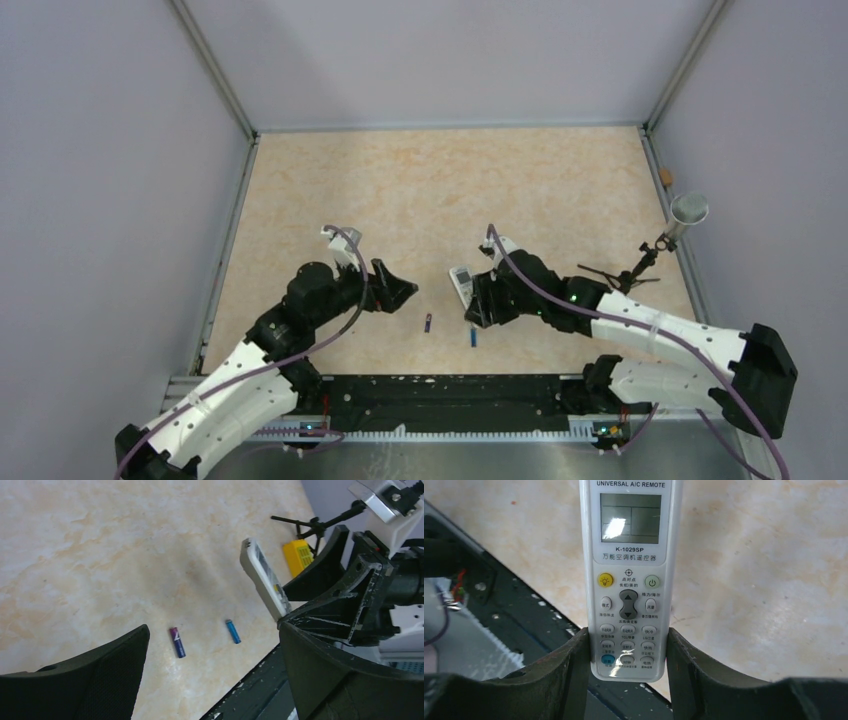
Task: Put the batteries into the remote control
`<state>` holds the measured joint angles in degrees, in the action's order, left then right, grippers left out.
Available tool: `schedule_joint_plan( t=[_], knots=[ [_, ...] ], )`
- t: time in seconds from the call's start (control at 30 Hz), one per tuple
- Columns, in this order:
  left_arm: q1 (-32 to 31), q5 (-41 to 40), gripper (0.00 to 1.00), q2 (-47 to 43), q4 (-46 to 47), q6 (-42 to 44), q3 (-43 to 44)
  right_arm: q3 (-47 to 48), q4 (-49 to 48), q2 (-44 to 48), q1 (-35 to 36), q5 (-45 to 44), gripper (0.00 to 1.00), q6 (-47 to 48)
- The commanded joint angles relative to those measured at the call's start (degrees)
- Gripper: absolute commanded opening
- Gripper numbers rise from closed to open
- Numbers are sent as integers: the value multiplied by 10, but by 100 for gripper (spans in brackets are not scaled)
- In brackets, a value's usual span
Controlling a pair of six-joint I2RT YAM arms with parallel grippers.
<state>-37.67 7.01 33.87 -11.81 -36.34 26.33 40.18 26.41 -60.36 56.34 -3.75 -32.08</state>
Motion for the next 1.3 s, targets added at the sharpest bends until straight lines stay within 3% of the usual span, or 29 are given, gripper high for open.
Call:
schedule_joint_plan(
  t=[0.0, 0.5, 0.97, 1.27],
  knots=[
    [13, 101, 99, -2, 96, -27, -8, 29, -95, 39, -32, 140, 0, 16],
    [40, 282, 99, 49, 372, -144, -29, -9, -311, 81, -72, 317, 0, -58],
    [43, 336, 99, 88, 550, -225, -51, -84, -532, 78, -72, 410, 0, -144],
    [43, 347, 99, 114, 629, -264, -58, -97, -608, 56, -73, 433, 0, -168]
  ],
)
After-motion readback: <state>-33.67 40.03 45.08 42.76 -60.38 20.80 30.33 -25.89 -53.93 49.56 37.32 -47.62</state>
